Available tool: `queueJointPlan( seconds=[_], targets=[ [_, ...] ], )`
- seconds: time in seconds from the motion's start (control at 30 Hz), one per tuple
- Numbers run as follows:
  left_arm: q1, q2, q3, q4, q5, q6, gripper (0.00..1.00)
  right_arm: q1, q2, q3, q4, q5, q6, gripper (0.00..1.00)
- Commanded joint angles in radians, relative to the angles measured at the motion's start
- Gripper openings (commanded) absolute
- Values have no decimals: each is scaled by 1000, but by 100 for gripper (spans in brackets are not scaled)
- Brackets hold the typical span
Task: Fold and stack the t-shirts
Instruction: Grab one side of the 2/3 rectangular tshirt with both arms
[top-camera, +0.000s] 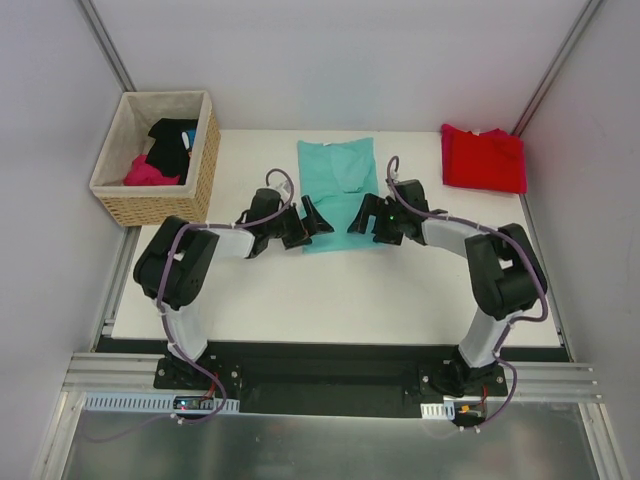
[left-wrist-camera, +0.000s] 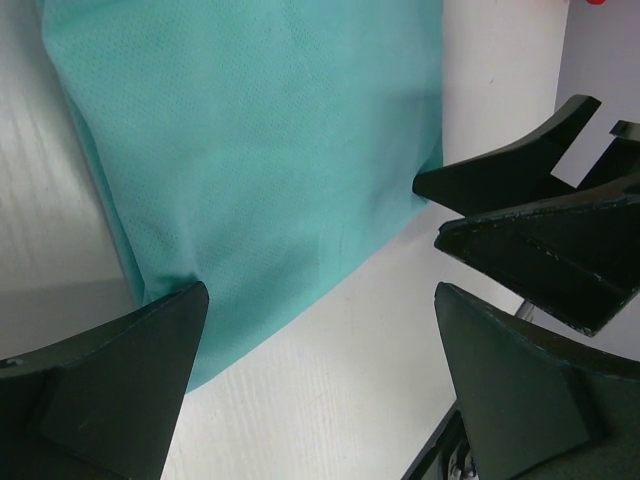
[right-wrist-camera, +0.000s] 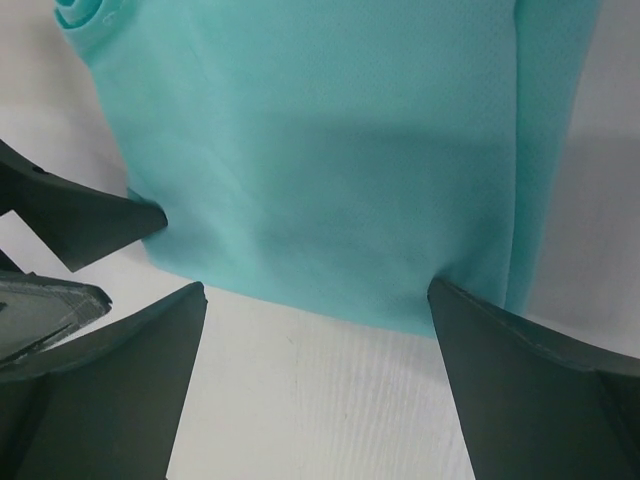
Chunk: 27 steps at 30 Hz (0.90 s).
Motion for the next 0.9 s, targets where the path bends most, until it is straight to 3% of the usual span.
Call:
queueJointPlan(
  seconds=[0.0, 0.37, 0.57, 0.87],
  targets=[
    [-24, -71, -130, 17, -11, -4, 99, 56, -84, -121, -41, 20, 27, 99],
    [-109, -295, -354, 31, -43, -30, 99, 218, -383, -368, -111, 182, 72, 100],
    [-139, -403, -410, -7, -76, -41, 99, 248, -463, -382, -152, 240, 71, 100],
    [-136, -642, -226, -390, -131, 72, 99, 248, -649, -244, -387, 360, -23, 100]
  ],
)
